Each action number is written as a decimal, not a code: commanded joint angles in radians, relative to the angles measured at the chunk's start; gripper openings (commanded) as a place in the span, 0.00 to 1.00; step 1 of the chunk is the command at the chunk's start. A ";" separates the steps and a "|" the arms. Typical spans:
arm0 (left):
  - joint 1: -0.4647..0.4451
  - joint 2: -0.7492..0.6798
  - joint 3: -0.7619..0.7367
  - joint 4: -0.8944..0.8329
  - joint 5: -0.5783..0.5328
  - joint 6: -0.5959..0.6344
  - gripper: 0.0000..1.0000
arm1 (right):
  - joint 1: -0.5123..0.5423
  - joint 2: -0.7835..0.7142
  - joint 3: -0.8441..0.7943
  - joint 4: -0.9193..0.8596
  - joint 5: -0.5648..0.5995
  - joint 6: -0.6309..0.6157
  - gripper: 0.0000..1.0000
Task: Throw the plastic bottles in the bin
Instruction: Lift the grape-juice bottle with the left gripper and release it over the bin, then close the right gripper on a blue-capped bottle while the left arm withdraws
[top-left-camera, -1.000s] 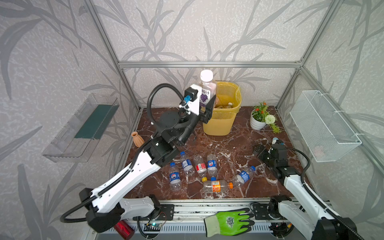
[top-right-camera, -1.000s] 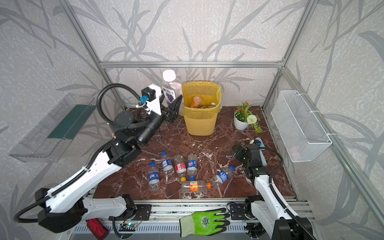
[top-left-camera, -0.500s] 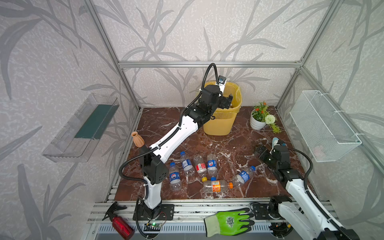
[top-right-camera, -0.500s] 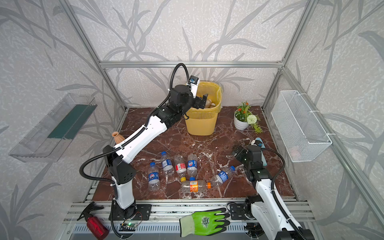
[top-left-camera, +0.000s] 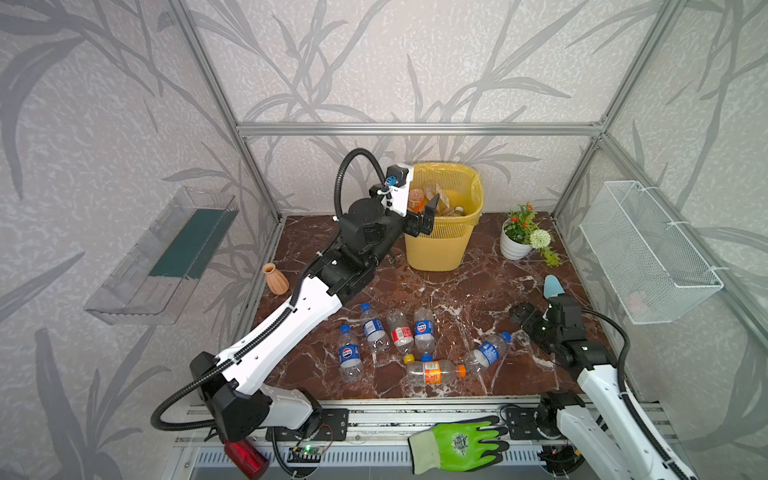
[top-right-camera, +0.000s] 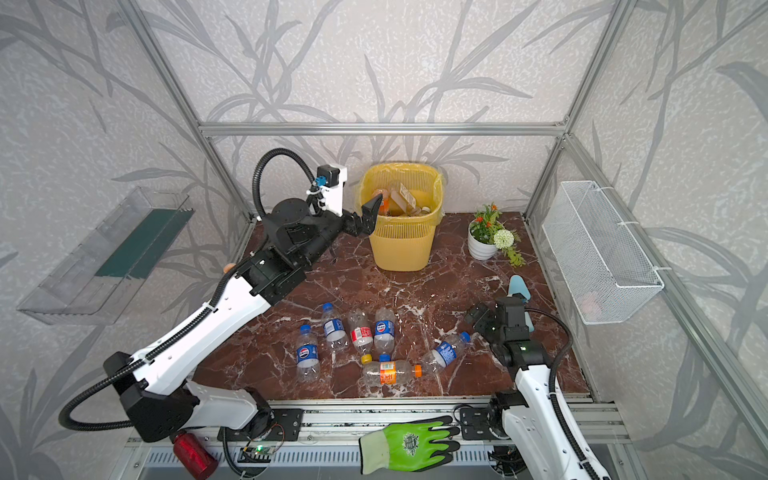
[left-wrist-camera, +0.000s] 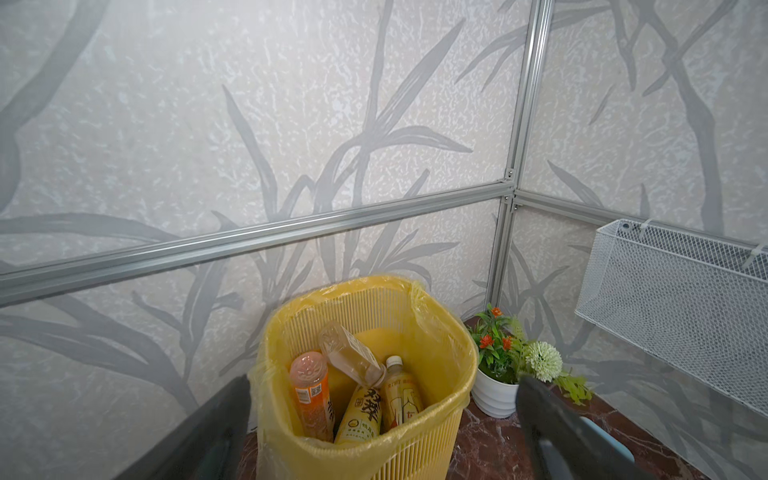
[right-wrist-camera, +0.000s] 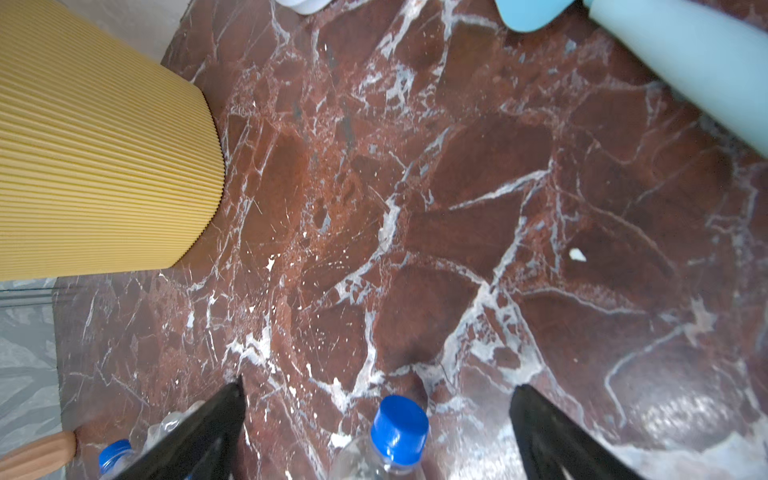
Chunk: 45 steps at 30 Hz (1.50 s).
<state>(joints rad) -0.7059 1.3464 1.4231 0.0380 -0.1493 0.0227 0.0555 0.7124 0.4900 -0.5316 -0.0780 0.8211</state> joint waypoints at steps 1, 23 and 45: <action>-0.001 -0.066 -0.100 -0.001 -0.047 -0.014 0.99 | 0.020 -0.029 0.046 -0.174 -0.046 0.044 0.98; 0.011 -0.371 -0.429 -0.119 -0.309 -0.079 0.99 | 0.588 0.183 -0.060 0.001 0.158 0.465 0.85; 0.047 -0.383 -0.466 -0.248 -0.414 -0.224 0.99 | 0.388 0.237 0.015 0.345 0.267 0.206 0.49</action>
<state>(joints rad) -0.6739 0.9691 0.9676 -0.1726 -0.5117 -0.1352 0.4709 0.9604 0.4252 -0.2939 0.1501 1.1568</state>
